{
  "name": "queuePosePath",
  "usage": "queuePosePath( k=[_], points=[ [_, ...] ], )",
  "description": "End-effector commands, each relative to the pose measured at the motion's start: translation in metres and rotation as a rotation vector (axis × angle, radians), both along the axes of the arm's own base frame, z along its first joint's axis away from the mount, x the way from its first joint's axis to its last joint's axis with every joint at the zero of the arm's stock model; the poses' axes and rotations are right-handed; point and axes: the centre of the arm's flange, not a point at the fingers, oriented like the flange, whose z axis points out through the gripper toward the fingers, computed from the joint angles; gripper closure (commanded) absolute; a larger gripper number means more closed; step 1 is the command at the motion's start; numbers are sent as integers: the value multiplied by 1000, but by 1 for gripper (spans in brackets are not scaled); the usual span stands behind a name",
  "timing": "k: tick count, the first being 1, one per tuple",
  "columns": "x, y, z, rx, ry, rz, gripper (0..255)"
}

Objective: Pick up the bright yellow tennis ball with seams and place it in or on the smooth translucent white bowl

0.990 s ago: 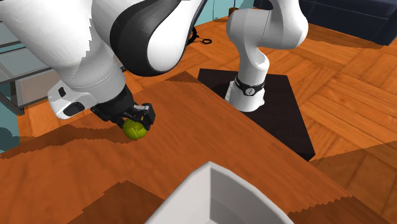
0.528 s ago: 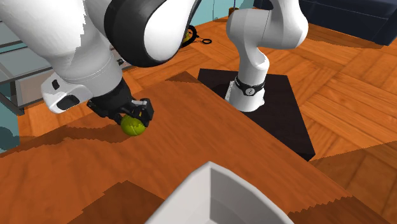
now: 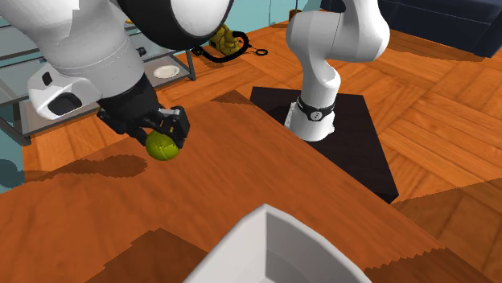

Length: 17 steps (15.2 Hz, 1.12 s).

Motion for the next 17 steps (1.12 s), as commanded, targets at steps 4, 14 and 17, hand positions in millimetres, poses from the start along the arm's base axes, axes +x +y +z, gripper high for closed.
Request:
queuePosePath(
  k=[4, 14, 17],
  points=[
    [-1, 0, 28, 0, 0, 0, 255],
    [-1, 0, 81, 0, 0, 0, 255],
    [-1, 0, 96, 0, 0, 0, 255]
  ],
)
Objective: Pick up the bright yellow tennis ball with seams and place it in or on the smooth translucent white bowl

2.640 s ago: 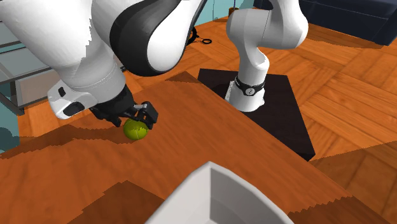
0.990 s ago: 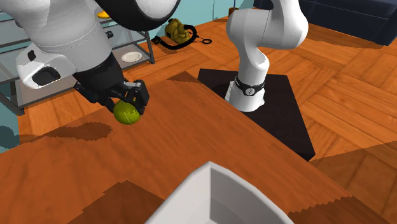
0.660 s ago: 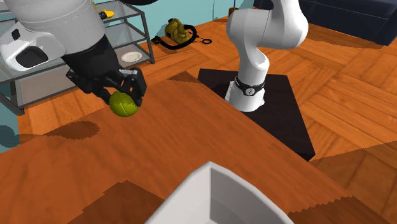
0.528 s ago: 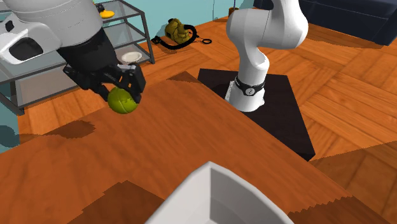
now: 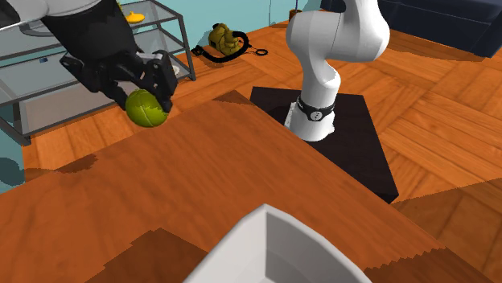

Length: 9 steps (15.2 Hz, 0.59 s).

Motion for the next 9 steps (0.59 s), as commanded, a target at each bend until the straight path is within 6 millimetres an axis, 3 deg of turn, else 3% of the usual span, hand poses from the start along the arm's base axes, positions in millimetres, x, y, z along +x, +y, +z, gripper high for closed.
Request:
queuePosePath(
  k=[1, 9],
  points=[
    [-1, 0, 10, 0, 0, 0, 255],
    [-1, 0, 52, 0, 0, 0, 255]
  ],
)
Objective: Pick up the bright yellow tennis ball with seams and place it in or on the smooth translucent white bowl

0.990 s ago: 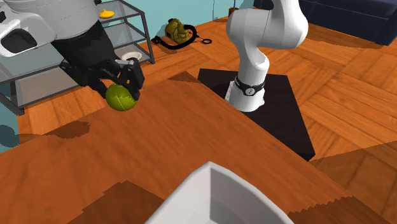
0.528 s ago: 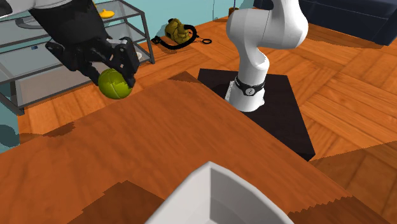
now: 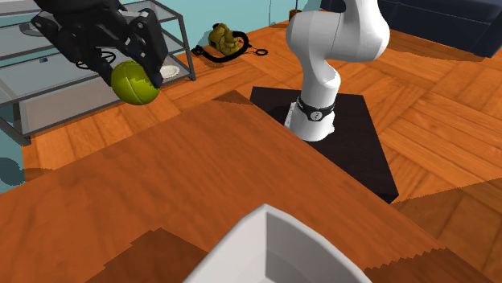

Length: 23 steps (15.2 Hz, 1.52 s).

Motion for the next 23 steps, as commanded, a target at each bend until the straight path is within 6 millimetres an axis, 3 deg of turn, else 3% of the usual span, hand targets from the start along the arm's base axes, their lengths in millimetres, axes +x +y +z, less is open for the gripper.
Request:
queuePosePath(
  k=[1, 2, 23],
  points=[
    [0, 1, 10, 0, 0, 0, 255],
    [0, 1, 13, 0, 0, 0, 255],
    [193, 200, 21, 0, 0, 0, 255]
  ],
)
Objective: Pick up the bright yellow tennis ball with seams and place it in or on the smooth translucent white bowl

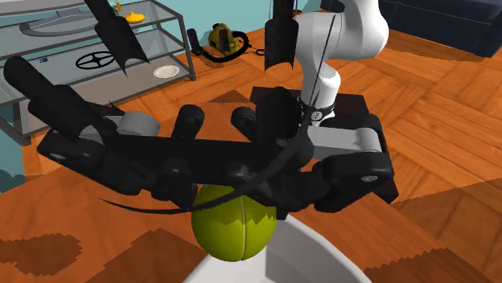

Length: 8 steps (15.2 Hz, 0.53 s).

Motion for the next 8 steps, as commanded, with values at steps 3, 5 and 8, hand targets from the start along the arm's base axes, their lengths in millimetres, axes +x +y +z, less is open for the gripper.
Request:
queuePosePath(
  k=[3, 5, 8],
  points=[
    [37, 35, 3, 0, -1, -1, 255],
    [50, 48, 4, 0, -1, -1, 255],
    [50, 48, -12, 0, -1, -1, 255]
  ],
)
